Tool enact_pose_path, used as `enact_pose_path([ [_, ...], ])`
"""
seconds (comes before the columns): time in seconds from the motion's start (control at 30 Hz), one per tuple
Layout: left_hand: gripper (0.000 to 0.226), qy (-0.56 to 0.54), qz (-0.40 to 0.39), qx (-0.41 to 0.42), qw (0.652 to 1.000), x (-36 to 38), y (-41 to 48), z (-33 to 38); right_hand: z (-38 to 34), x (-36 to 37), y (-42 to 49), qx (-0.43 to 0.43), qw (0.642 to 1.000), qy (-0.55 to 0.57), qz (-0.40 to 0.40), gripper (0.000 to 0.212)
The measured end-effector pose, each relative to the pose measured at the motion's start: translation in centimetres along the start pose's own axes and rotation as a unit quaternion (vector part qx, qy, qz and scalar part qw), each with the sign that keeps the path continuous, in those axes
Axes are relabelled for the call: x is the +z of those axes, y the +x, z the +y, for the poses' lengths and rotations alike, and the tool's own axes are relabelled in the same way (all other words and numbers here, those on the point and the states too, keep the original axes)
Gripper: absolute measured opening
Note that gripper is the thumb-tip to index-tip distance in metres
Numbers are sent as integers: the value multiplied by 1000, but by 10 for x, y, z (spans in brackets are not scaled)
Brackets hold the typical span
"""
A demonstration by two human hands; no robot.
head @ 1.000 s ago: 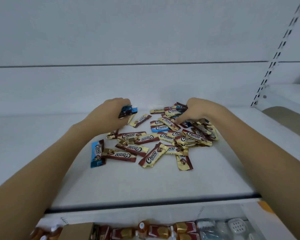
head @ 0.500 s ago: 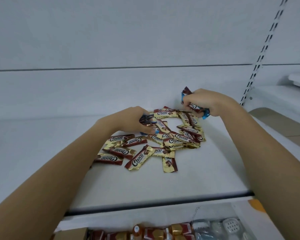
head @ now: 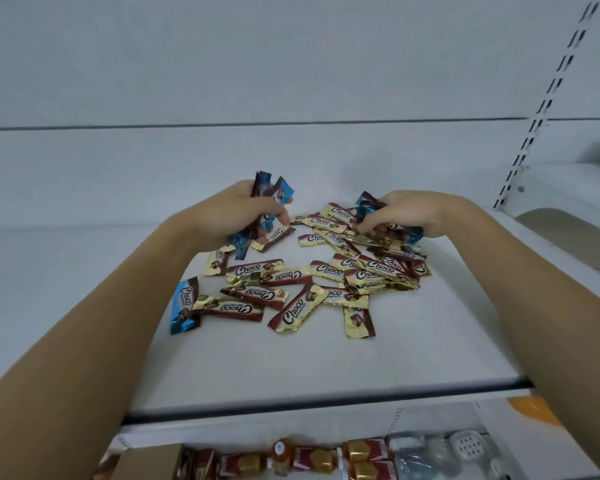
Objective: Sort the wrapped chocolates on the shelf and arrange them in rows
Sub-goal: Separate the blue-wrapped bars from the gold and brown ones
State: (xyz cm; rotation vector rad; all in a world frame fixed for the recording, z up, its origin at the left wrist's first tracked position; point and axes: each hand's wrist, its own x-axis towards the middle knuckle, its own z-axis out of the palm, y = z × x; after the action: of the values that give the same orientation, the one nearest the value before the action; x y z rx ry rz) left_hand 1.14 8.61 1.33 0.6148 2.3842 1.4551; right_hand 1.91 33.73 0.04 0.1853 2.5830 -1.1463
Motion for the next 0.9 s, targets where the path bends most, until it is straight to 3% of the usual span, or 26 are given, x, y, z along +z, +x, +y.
enact_pose_path([
  [0.2,6,-37,31,32,998,-29,-8,14,-24,13,-16,-146,988,23,44,30],
  [0.33,22,37,15,-14,999,-47,-21,-7,-50,46,-31,-216,974,-65,26,29],
  [0.43,22,146,-9,-27,989,-66,-34,-21,-63,76,-44,-264,950,-165,-9,31],
  [0.6,12,238,-52,-36,969,-86,-48,-19,-67,108,-40,-281,911,-301,-14,40],
  [0.67,18,278,-70,-50,957,-88,-52,-19,-64,104,-30,-263,912,-314,34,43],
  [0.8,27,363,-96,-107,921,-81,-51,-19,-49,85,-14,-218,913,-317,134,26],
  [0.9,31,397,-112,-122,903,-69,-47,-20,-44,80,-10,-236,917,-267,180,32],
])
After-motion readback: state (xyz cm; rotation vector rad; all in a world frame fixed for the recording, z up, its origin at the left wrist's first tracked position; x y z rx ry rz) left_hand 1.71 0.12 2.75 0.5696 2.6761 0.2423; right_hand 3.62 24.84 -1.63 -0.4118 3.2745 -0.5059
